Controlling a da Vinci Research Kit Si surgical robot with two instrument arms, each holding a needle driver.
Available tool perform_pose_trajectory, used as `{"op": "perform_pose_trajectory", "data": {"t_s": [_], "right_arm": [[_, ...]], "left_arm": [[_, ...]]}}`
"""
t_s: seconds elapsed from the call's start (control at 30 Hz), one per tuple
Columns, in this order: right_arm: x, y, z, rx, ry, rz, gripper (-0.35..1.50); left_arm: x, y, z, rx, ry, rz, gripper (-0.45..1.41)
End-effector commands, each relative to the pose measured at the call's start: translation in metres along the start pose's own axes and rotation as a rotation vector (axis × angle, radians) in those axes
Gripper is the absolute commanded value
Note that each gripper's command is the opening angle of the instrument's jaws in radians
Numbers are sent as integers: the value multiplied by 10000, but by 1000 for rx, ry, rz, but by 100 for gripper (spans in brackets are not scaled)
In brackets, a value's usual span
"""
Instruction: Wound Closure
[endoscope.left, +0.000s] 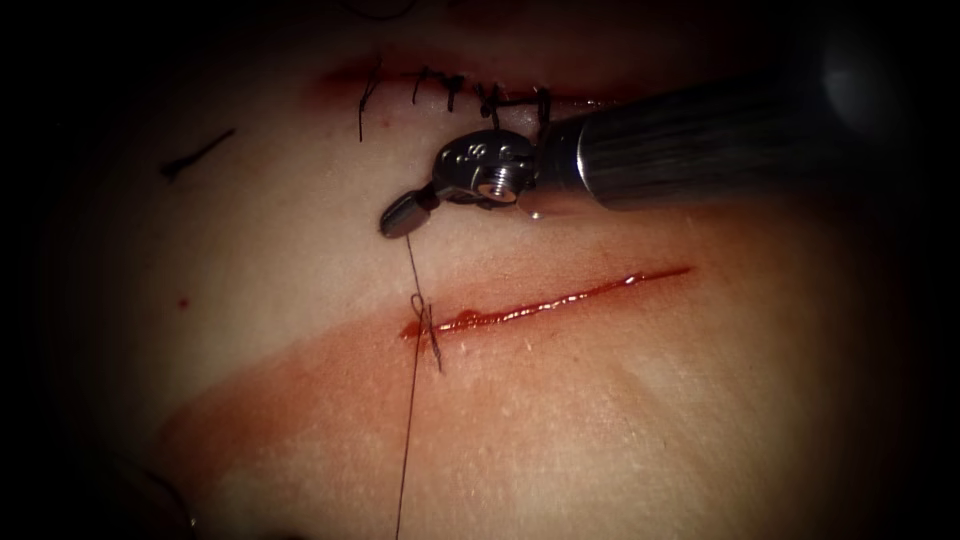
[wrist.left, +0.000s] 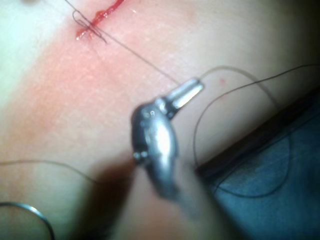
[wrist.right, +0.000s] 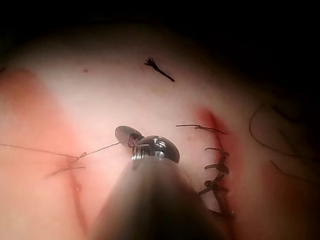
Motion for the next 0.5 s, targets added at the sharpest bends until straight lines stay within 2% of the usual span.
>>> {"op": "perform_pose_trajectory", "data": {"t_s": [0.03, 0.33, 0.5], "right_arm": [[-2, 8, 6, -18, -1, 2, -35], [-16, 16, 12, -39, 1, 18, -35], [-19, 21, 11, -51, 3, 26, -35]], "left_arm": [[-11, 6, 7, -4, 2, -3, -45], [-12, 38, 29, -32, 0, -2, -45], [-26, 64, 38, -62, -24, -25, -45]]}}
